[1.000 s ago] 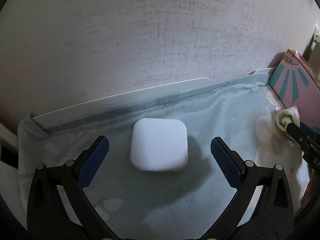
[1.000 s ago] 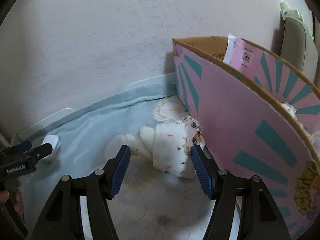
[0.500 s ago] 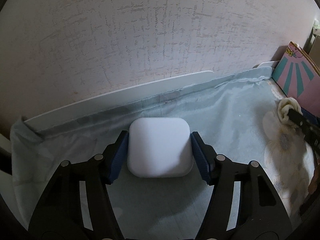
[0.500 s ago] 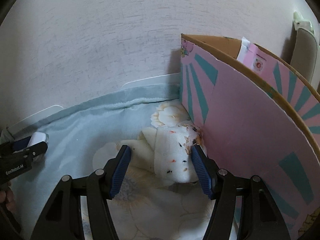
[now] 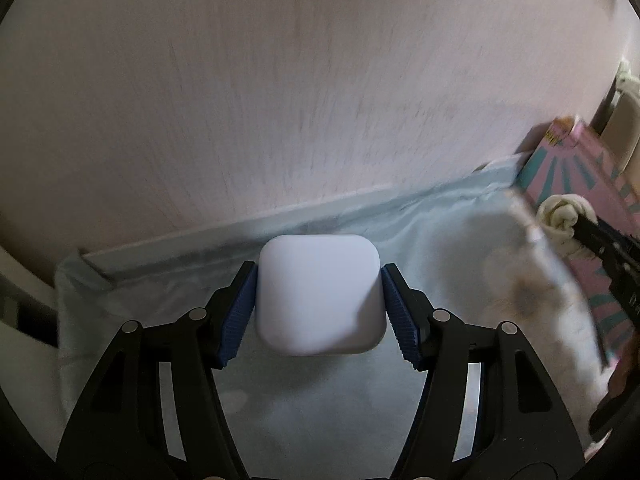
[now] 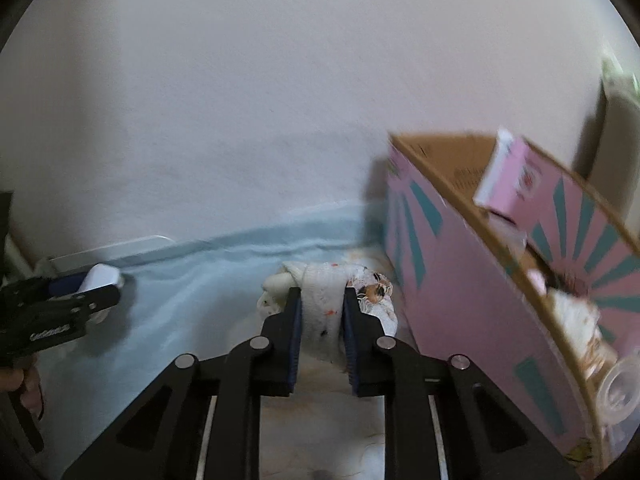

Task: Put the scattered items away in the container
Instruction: 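Carry plush toy and white case into the cardboard box and release both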

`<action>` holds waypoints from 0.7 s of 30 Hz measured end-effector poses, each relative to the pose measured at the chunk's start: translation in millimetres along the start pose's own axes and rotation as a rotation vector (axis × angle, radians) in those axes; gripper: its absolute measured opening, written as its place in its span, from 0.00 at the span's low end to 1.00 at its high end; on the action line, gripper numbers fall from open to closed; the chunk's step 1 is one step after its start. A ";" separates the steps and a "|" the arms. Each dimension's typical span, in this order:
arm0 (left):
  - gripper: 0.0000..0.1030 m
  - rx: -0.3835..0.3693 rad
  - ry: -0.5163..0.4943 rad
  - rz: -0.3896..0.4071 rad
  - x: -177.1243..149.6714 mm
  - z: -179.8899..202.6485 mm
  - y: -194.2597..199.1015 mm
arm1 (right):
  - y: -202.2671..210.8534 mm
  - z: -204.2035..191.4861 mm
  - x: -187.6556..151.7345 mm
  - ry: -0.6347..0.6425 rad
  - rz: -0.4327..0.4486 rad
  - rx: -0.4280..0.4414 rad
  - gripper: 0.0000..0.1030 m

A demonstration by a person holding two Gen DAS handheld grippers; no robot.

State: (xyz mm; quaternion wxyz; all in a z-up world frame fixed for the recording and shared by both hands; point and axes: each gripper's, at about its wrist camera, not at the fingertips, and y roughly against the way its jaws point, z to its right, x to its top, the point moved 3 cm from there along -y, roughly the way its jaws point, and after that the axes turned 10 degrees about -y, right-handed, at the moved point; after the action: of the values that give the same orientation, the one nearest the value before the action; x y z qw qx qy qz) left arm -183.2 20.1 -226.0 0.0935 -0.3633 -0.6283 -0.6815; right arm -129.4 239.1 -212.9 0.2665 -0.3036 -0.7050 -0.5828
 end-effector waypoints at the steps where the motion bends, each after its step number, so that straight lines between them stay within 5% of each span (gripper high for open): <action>1: 0.57 -0.003 0.000 0.010 5.3 2.8 9.3 | 6.6 -4.5 3.3 0.012 0.009 0.018 0.17; 14: 0.57 -0.080 -0.057 0.118 97.8 98.0 102.1 | 97.7 -17.6 73.9 0.055 0.015 0.200 0.17; 21: 0.57 -0.149 -0.132 0.159 144.7 178.7 112.3 | 131.4 43.5 104.2 0.044 0.034 0.175 0.17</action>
State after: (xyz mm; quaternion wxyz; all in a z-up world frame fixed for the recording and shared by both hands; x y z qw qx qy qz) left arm -154.2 211.2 -58.4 0.0786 -0.4617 -0.5501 -0.6914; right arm -103.5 312.0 -57.9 0.3174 -0.2782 -0.7420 -0.5209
